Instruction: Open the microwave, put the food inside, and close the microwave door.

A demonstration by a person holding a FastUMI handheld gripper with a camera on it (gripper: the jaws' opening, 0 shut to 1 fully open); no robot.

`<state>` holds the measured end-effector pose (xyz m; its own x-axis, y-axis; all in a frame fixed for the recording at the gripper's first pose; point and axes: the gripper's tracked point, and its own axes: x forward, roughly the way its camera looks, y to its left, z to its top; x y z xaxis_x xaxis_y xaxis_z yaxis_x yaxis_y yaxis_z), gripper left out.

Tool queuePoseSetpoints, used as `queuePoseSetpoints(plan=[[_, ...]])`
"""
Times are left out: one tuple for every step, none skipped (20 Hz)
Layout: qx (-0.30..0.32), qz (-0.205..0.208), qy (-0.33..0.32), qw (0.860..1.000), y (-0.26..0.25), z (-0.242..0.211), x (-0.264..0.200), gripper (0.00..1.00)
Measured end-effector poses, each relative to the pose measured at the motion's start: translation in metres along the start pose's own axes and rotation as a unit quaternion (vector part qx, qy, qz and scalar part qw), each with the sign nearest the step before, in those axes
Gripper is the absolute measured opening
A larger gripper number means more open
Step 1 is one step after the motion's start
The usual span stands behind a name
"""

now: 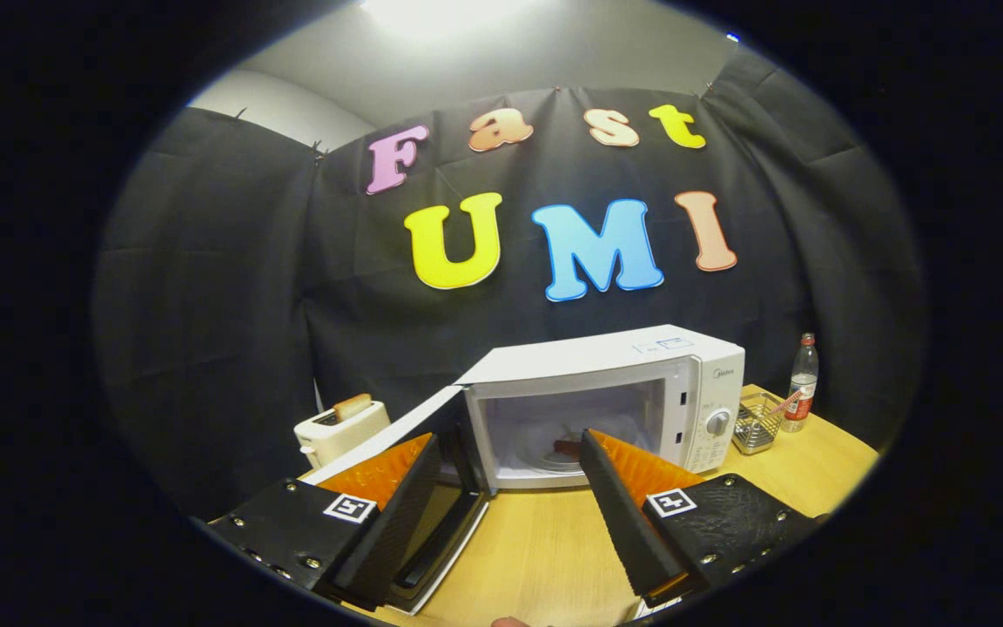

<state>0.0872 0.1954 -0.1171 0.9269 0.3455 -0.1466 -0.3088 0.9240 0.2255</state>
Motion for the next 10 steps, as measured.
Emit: queuePoseSetpoints(plan=[[0.001, 0.013, -0.003, 1.0, 0.014, 0.003, -0.006, 0.97], [-0.001, 0.027, -0.005, 1.0, 0.029, 0.007, -0.012, 0.97], [-0.004, 0.039, -0.008, 0.999, 0.041, 0.009, -0.017, 0.97], [-0.007, 0.052, -0.011, 0.999, 0.054, 0.012, -0.023, 0.97], [-0.009, 0.065, -0.013, 0.998, 0.068, 0.013, -0.028, 0.97], [-0.011, 0.078, -0.013, 0.997, 0.083, 0.013, -0.033, 0.97], [-0.014, 0.089, -0.012, 0.996, 0.095, 0.011, -0.036, 0.97], [-0.016, 0.1, -0.01, 0.995, 0.107, 0.01, -0.04, 0.97], [-0.017, 0.11, -0.009, 0.994, 0.118, 0.008, -0.043, 0.97], [-0.018, 0.12, -0.007, 0.993, 0.129, 0.006, -0.046, 0.97]])
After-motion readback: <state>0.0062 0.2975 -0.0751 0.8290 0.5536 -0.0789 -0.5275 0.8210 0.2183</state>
